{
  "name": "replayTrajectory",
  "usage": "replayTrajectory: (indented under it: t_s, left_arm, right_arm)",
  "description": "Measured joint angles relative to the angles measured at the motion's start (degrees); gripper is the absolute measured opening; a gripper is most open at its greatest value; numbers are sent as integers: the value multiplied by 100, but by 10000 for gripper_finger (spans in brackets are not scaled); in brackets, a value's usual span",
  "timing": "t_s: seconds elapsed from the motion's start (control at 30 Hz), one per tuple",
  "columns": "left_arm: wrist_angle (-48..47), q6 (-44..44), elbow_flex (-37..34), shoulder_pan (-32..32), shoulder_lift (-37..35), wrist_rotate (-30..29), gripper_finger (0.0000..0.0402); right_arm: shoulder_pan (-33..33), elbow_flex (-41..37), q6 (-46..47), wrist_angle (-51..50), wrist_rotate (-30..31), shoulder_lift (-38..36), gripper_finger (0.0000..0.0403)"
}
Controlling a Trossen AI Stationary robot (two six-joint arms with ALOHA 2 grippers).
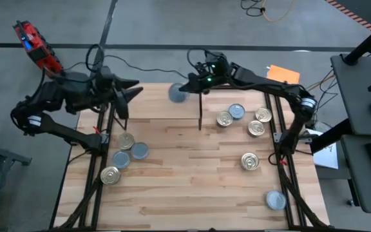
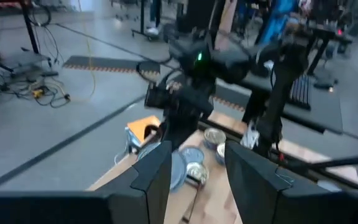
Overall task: Stack canned seafood by type on shelf
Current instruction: Put the green tuna can on the shelf
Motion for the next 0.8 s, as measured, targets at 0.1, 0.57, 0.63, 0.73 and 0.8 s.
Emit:
replayTrajectory:
  t_s: [0.1, 0.57, 0.63, 0.73, 0.8]
  left_arm:
    - [-4, -2, 52, 0, 2, -2, 134]
    - [-57, -131, 43, 0, 79, 1, 134]
    - [-58, -131, 40, 0, 88, 0, 134]
    - [-56, -131, 39, 0, 120, 0, 134]
    - [-56, -131, 39, 0, 144, 0, 134]
  right_arm:
    - [6, 386, -187, -197, 70, 303, 133]
    - [45, 1025, -1331, -1741, 971, 779, 133]
    - [43, 1025, -1382, -1751, 984, 779, 133]
    - [66, 1025, -1496, -1789, 1112, 786, 133]
    - [85, 1025, -1569, -1867, 1213, 796, 133]
